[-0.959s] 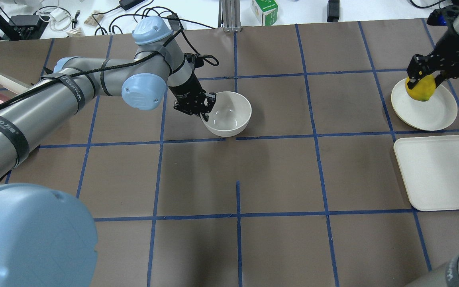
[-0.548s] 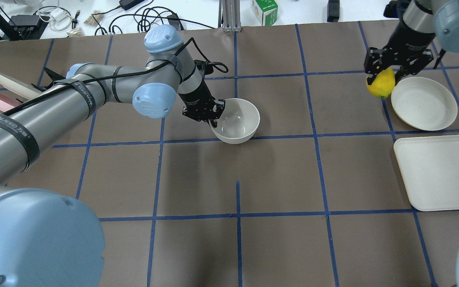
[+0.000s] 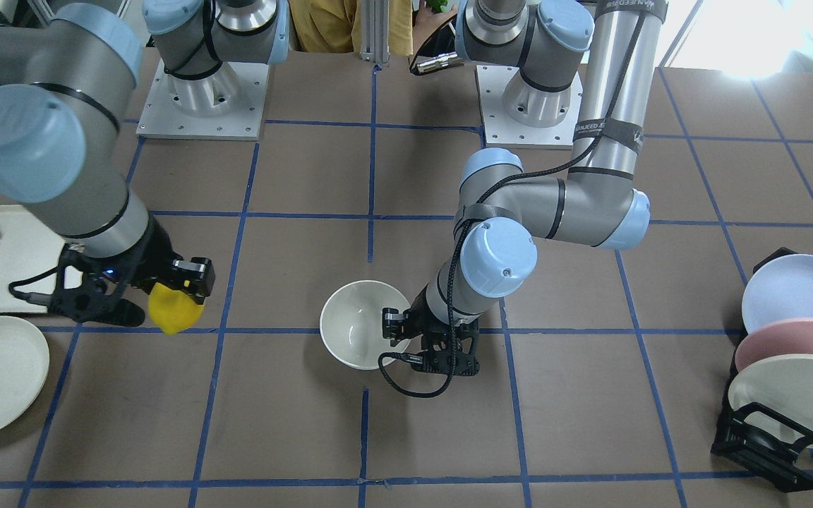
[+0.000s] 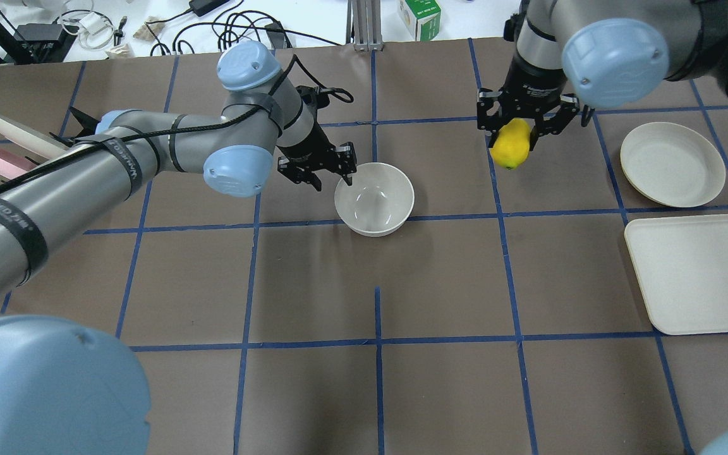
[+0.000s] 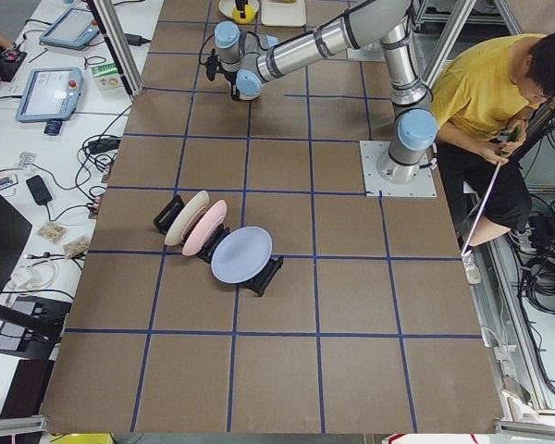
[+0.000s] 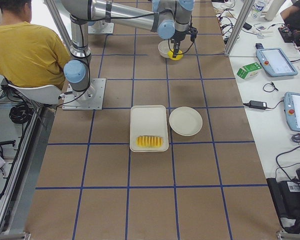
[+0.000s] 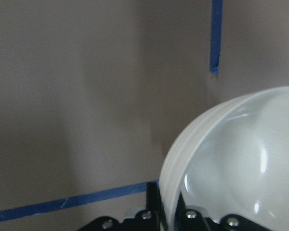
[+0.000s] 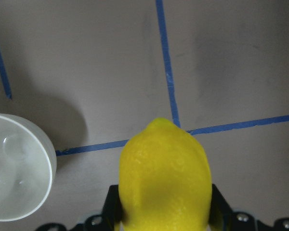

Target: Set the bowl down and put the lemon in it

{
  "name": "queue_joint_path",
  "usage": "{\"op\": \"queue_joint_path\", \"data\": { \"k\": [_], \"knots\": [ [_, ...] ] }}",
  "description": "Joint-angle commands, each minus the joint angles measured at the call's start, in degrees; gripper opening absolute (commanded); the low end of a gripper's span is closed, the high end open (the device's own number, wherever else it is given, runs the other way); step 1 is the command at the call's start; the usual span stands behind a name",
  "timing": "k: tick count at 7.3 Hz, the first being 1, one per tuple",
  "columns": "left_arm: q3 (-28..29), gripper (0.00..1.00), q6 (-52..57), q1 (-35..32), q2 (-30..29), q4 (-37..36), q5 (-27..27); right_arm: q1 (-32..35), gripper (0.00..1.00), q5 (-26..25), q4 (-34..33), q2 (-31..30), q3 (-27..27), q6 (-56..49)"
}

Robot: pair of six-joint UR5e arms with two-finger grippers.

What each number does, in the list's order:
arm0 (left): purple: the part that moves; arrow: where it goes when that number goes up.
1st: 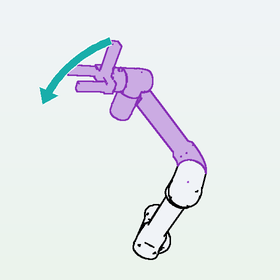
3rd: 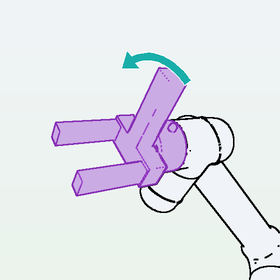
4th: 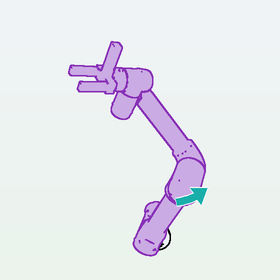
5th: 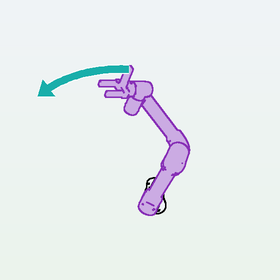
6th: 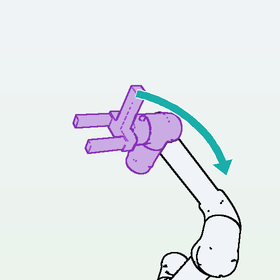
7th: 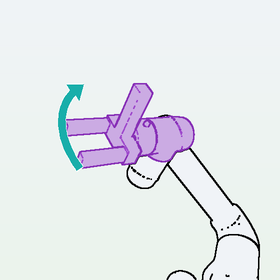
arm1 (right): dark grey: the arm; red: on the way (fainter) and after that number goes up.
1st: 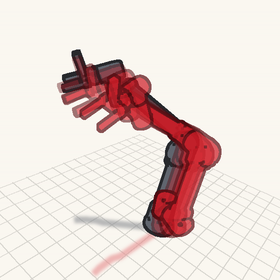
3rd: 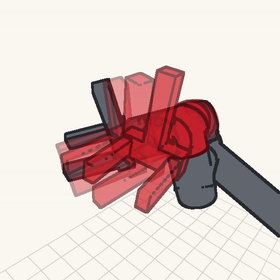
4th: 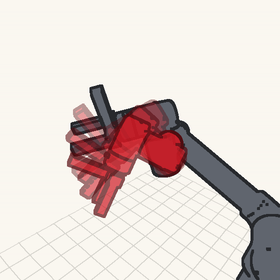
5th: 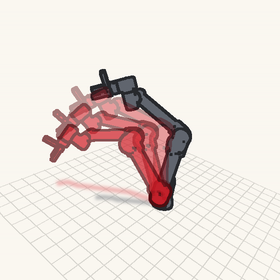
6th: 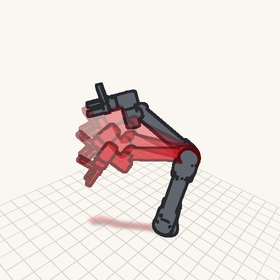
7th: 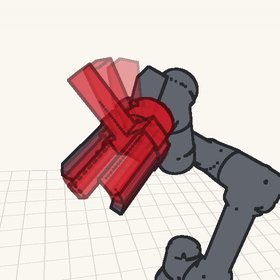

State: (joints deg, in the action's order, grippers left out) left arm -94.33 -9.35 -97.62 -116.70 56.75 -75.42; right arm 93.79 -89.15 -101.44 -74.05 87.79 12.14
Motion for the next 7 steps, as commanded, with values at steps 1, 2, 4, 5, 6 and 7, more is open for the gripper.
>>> {"op": "queue_joint_path", "data": {
  "k": [1, 2, 4, 5, 6, 7],
  "knots": [
    [1.51, 1.0, 4.39, 6.27, 7.68, 12.61, -0.17, 4.98, 0.0, 1.42, -3.22, 1.35, 0.1, 4.98],
    [2.3, 1.0, 9.21, 8.92, 11.46, 21.3, -3.48, 7.43, 0.0, 2.39, -7.67, 2.84, 0.1, 7.09],
    [3.09, 1.0, 13.39, 11.05, 19.28, 31.1, -14.36, 12.88, 0.0, 2.4, -15.86, 7.14, 0.01, 11.48],
    [4.14, 1.0, 13.39, 10.96, 22.1, 34.01, -14.58, 14.3, 0.0, 2.31, -16.41, 8.82, 0.1, 13.33],
    [6.94, 1.0, 13.31, 10.62, 23.26, 38.39, -14.67, 15.01, 0.0, 2.4, -16.51, 10.14, 0.19, 13.61],
    [8.97, 1.0, 13.22, 10.61, 23.19, 39.91, -14.24, 15.62, 0.0, 2.48, -16.42, 11.2, 0.19, 13.79]
  ]
}}
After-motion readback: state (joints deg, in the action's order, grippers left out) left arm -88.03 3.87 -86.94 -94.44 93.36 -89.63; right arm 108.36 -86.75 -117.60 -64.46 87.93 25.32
